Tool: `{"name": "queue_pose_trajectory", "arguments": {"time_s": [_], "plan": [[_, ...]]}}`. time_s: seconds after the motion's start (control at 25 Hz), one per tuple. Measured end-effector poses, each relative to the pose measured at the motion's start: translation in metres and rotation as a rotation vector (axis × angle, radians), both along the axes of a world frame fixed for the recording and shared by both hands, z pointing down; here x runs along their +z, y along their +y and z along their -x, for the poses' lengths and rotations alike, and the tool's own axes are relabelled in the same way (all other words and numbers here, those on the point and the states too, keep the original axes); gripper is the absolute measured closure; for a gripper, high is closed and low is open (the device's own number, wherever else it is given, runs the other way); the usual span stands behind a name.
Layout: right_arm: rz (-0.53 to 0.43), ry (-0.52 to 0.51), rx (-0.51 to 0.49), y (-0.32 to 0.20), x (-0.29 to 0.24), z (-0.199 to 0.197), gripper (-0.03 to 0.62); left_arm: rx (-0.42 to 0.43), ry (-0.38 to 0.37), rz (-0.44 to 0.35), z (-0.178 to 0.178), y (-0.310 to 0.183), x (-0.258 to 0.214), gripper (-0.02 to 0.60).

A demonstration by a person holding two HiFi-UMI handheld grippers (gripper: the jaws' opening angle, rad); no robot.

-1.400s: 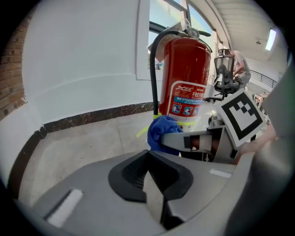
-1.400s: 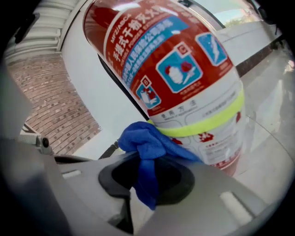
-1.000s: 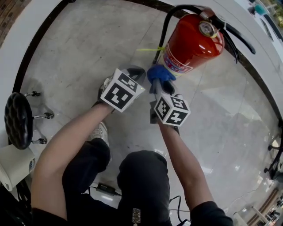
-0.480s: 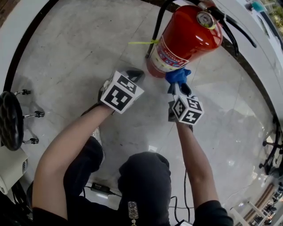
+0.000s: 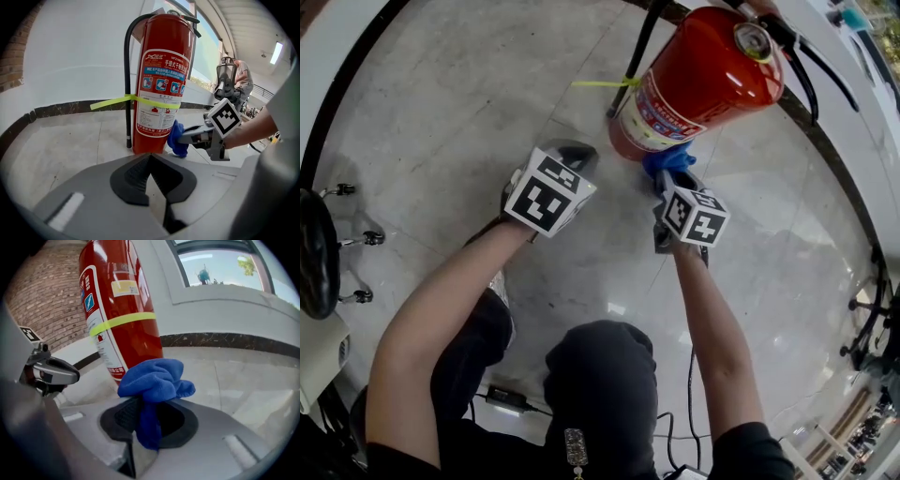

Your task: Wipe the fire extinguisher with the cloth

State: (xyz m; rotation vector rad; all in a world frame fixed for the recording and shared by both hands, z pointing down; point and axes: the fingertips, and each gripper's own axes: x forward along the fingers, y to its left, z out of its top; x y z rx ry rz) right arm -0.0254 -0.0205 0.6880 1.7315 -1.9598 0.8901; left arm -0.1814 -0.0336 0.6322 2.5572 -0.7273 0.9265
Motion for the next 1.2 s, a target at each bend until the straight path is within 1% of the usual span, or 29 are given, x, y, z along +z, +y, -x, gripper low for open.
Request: {"name": "queue_pose_trajectory", "arguments": {"time_s": [0.08, 0.28, 0.44, 0.52, 0.68, 0.8, 0.96, 1.08, 1.2], "plan": [[0.021, -0.065, 0.002, 0.003, 0.006, 0.019, 0.507, -0.005, 0.002, 0.004, 0.003, -0.002, 0.001, 0.577], [0.04, -0.178, -0.015, 0.0, 0.01, 0.065, 0.507, -0.022, 0.016, 0.017, 0.012, -0.008, 0.003, 0.577], [0.029, -0.313, 0.047, -0.016, 0.01, 0.098, 0.507, -0.04, 0.023, 0.029, 0.025, -0.011, 0.007, 0.577], [0.005, -0.38, 0.102, -0.028, 0.005, 0.112, 0.507, -0.051, 0.025, 0.038, 0.032, -0.014, 0.011, 0.577], [-0.054, -0.536, 0.304, -0.057, 0.001, 0.126, 0.507, -0.069, 0.024, 0.051, 0.046, -0.021, 0.017, 0.577], [-0.102, -0.552, 0.397, -0.077, 0.001, 0.131, 0.507, -0.077, 0.027, 0.058, 0.056, -0.027, 0.022, 0.577], [-0.149, -0.557, 0.46, -0.1, -0.001, 0.131, 0.507, -0.098, 0.048, 0.062, 0.061, -0.04, 0.024, 0.577], [-0.167, -0.545, 0.466, -0.111, 0.0, 0.131, 0.507, -0.108, 0.062, 0.06, 0.061, -0.051, 0.023, 0.577], [-0.155, -0.475, 0.42, -0.106, 0.002, 0.133, 0.507, -0.108, 0.071, 0.061, 0.059, -0.055, 0.023, 0.577]]}}
